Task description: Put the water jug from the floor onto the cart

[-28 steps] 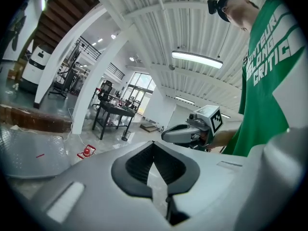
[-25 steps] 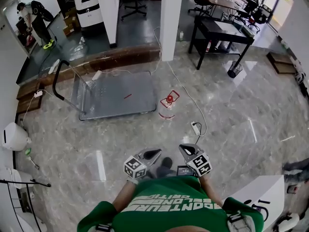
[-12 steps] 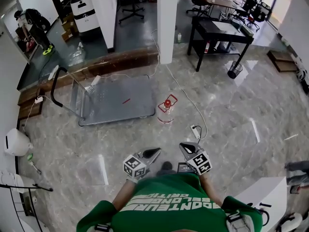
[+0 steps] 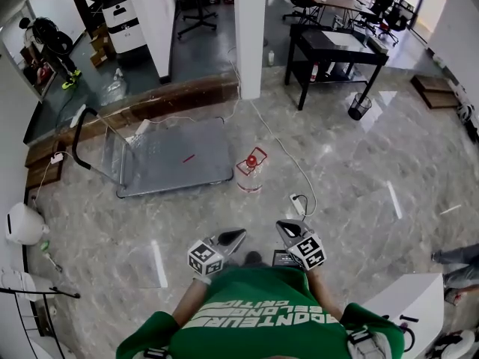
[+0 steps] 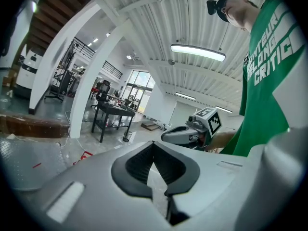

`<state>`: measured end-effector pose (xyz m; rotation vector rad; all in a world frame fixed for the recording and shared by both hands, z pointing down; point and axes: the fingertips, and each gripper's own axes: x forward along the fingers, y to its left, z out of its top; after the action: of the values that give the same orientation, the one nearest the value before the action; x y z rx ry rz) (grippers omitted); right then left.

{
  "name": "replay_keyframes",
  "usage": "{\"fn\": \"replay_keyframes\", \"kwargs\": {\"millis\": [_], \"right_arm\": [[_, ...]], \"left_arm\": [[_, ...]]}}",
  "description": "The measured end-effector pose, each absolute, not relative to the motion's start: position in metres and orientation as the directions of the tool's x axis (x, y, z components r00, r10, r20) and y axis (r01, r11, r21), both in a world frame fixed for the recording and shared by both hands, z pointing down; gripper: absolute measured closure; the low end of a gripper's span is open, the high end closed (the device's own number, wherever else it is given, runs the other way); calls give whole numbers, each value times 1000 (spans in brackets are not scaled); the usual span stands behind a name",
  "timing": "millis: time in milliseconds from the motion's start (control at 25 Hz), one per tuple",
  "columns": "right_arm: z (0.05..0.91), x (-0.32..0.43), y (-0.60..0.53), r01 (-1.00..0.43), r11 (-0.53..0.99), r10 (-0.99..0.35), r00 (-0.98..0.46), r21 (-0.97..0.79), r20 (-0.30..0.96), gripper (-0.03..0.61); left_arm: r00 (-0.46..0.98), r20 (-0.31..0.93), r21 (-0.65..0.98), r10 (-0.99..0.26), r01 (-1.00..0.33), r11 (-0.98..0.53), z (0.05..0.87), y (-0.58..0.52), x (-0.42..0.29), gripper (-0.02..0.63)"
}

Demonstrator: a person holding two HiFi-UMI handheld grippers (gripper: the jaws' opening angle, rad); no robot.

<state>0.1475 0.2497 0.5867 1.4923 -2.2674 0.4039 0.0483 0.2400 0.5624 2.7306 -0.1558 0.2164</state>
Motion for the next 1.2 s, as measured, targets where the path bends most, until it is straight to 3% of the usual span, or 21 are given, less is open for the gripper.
{"fn": "replay_keyframes", "kwargs": {"millis": [720, 1200], "right_arm": [[599, 179, 259, -947, 318, -827, -299, -42, 477, 586], [601, 176, 242, -935, 352, -802, -325, -43, 502, 585]], "left_arm": [[981, 194, 393, -22, -98, -914, 575, 243, 73, 604], [982, 187, 407, -36, -111, -907, 579, 229, 76, 604]]}}
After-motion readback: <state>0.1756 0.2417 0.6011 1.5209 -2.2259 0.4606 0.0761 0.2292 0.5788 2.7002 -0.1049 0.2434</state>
